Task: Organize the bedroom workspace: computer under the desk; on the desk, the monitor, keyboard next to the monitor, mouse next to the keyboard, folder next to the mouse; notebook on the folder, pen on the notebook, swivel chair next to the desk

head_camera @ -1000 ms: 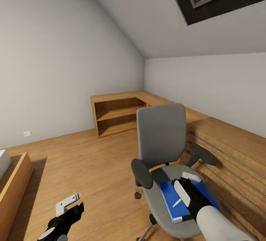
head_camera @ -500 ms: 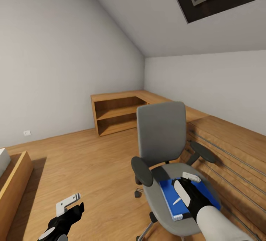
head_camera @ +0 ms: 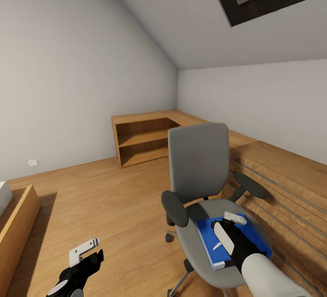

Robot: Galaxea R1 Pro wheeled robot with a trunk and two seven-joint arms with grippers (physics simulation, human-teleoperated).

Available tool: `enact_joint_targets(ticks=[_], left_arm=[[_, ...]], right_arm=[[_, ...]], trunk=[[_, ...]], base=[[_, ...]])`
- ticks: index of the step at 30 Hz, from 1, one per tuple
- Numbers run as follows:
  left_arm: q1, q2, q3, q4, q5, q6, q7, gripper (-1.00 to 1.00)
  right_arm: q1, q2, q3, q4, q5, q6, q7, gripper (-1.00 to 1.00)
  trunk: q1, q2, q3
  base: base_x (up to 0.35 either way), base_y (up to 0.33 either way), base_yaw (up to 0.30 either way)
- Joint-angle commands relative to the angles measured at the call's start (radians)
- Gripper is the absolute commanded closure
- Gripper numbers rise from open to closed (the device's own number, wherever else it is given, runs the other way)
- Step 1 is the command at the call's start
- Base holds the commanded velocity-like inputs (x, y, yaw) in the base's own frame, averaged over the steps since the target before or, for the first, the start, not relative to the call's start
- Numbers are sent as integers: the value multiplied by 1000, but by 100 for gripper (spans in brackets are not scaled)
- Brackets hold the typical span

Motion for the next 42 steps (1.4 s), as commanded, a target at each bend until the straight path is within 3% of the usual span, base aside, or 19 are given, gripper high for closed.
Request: enact_joint_targets(ticks=[1, 11, 18, 42], left_arm=[[0, -1, 1, -2, 10, 2, 6, -100], [-1, -1, 2, -2, 10, 2, 6, -100], [0, -1, 2, -2, 10, 2, 7, -100], [0, -1, 2, -2, 11, 2, 8, -100]], right_arm=[[-1, -1, 6, -1, -6, 5, -7, -100], [0, -1, 5, -1, -6, 6, -7, -100], [-1, -1, 5, -1, -6, 6, -7, -100], [-1, -1, 6, -1, -4, 4, -8, -100]], trunk=[[4, -8, -4], [12, -22, -10], [38, -71, -32], [38, -71, -32]], base=[[0, 0, 0], [0, 0, 0], [0, 0, 0], [0, 0, 0]])
